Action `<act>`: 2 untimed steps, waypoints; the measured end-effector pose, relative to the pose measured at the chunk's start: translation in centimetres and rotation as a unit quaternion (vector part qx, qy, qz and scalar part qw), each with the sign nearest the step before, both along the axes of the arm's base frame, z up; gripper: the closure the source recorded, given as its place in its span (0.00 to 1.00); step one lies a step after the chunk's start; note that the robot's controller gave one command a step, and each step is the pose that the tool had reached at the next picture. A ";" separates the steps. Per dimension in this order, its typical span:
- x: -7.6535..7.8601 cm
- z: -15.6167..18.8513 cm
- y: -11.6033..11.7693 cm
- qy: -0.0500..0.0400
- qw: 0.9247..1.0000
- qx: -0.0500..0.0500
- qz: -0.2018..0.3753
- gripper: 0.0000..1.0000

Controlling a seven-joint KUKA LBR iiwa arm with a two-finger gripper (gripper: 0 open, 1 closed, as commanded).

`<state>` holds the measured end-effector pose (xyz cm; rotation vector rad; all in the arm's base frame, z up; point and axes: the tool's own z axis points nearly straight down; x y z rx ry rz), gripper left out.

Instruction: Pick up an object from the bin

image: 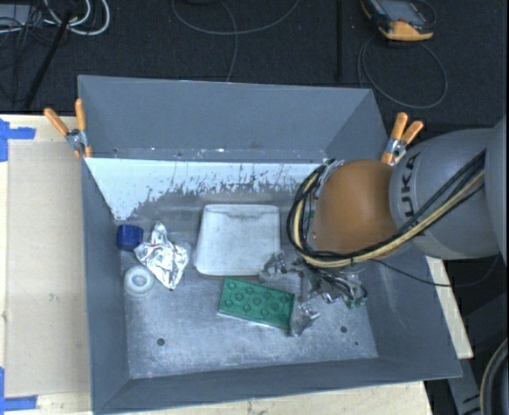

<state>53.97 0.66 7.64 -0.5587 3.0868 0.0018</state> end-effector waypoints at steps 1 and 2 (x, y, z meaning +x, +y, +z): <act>0.2 0.2 -0.1 -0.003 1.000 0.000 -0.001 1.00; -5.2 10.8 2.4 0.000 1.000 0.000 -0.003 1.00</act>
Offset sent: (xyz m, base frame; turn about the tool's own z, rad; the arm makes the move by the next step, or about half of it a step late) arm 0.0000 0.0000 0.0000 0.0000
